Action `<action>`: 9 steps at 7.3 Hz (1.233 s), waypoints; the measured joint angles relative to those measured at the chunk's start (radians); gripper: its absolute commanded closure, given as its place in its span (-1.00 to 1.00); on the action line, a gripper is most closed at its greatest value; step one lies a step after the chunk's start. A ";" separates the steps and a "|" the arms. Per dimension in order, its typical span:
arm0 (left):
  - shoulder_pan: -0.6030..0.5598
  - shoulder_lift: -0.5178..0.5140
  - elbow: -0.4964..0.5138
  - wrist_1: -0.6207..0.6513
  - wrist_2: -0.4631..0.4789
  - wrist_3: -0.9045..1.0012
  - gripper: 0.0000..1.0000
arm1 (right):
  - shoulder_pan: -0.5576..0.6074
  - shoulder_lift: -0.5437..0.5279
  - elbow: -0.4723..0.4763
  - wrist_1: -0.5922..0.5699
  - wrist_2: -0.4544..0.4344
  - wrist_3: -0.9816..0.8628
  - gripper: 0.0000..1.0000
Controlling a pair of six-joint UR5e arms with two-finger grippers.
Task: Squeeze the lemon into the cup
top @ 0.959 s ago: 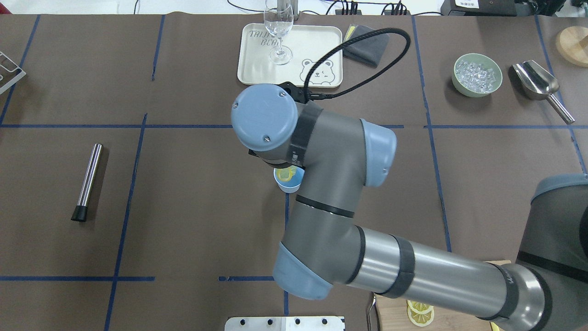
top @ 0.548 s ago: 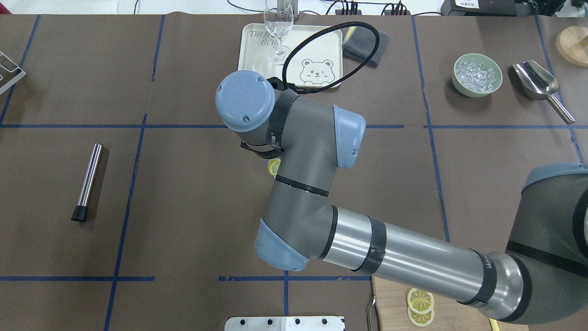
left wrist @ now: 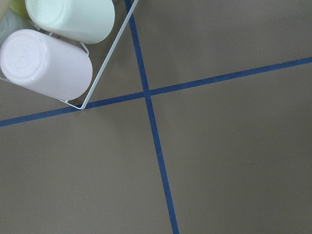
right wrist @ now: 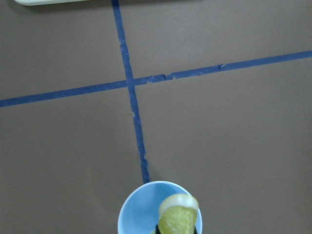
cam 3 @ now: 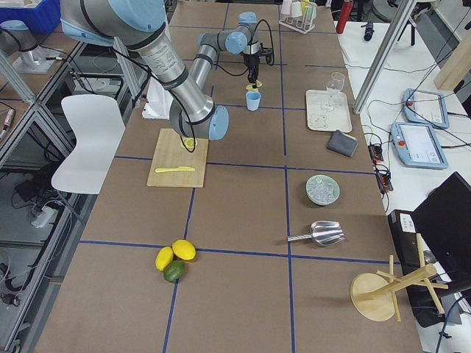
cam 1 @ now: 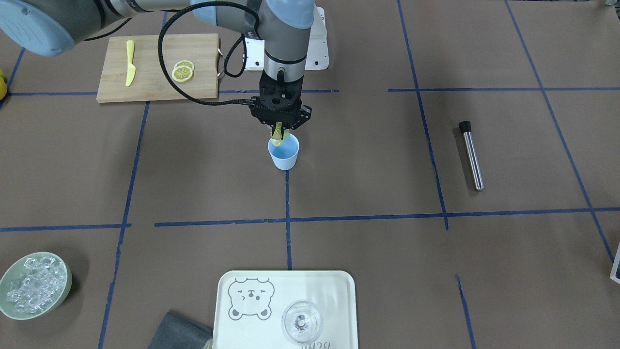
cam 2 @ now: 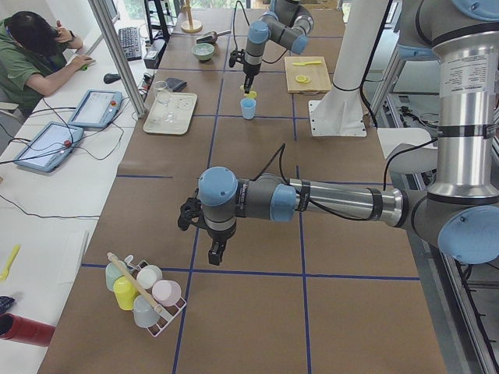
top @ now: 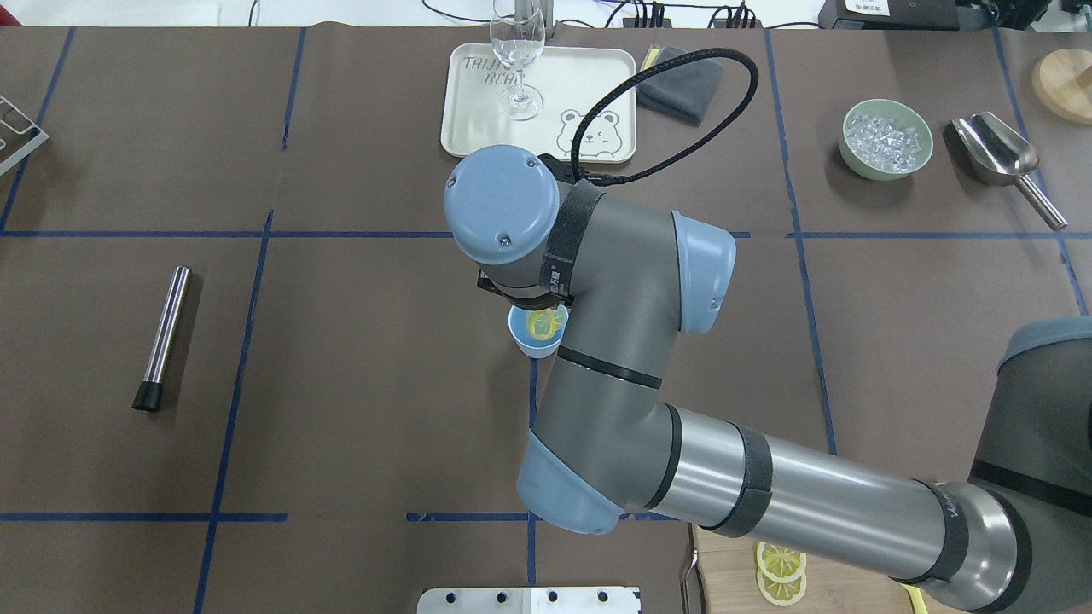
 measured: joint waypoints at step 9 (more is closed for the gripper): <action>0.000 0.002 0.001 0.000 0.000 0.000 -1.00 | -0.007 0.006 -0.012 0.003 -0.006 -0.036 -1.00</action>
